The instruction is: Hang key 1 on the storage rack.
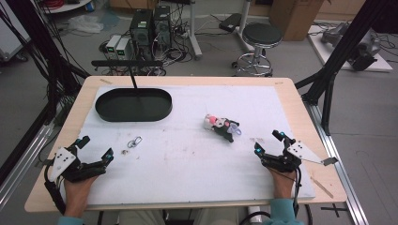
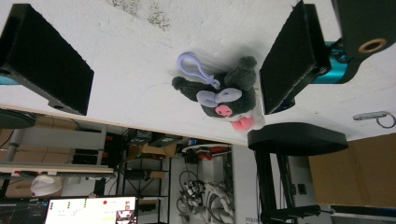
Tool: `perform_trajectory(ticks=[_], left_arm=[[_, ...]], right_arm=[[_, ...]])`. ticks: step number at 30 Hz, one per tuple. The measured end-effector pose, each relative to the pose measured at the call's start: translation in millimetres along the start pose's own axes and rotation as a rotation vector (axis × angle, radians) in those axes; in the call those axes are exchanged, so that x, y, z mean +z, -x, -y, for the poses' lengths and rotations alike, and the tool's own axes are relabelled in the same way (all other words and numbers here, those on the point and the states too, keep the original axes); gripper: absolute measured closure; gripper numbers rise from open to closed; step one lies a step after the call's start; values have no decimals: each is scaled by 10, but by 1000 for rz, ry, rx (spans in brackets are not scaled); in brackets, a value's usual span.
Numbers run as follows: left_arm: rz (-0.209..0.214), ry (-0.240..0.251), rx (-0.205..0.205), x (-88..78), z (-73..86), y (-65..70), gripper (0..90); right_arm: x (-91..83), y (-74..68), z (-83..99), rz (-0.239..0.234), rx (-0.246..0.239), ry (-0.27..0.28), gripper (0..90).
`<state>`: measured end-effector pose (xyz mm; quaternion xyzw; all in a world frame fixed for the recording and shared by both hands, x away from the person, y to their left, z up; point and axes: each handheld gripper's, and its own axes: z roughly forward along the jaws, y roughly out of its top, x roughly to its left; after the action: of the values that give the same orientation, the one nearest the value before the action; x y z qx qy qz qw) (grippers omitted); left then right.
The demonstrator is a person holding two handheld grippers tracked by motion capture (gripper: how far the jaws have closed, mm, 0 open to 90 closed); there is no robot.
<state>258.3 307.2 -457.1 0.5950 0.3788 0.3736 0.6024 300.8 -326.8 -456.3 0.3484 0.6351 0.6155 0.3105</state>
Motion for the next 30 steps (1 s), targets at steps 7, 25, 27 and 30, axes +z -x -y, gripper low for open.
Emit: perform_trajectory(ticks=[7, 25, 27, 30], left_arm=[[-1, -1, -4, 2, 0, -3, 17], [-6, -7, -2, 9, -3, 0, 17], [-6, -9, -7, 9, -3, -3, 17], [-6, -9, -6, 9, -4, -3, 17]], right_arm=[[1, 5, -2, 1, 0, 2, 92], [22, 39, -32, -6, 26, -45, 92], [36, 64, -72, -7, 16, -67, 92], [34, 88, -172, -11, 15, -72, 92]])
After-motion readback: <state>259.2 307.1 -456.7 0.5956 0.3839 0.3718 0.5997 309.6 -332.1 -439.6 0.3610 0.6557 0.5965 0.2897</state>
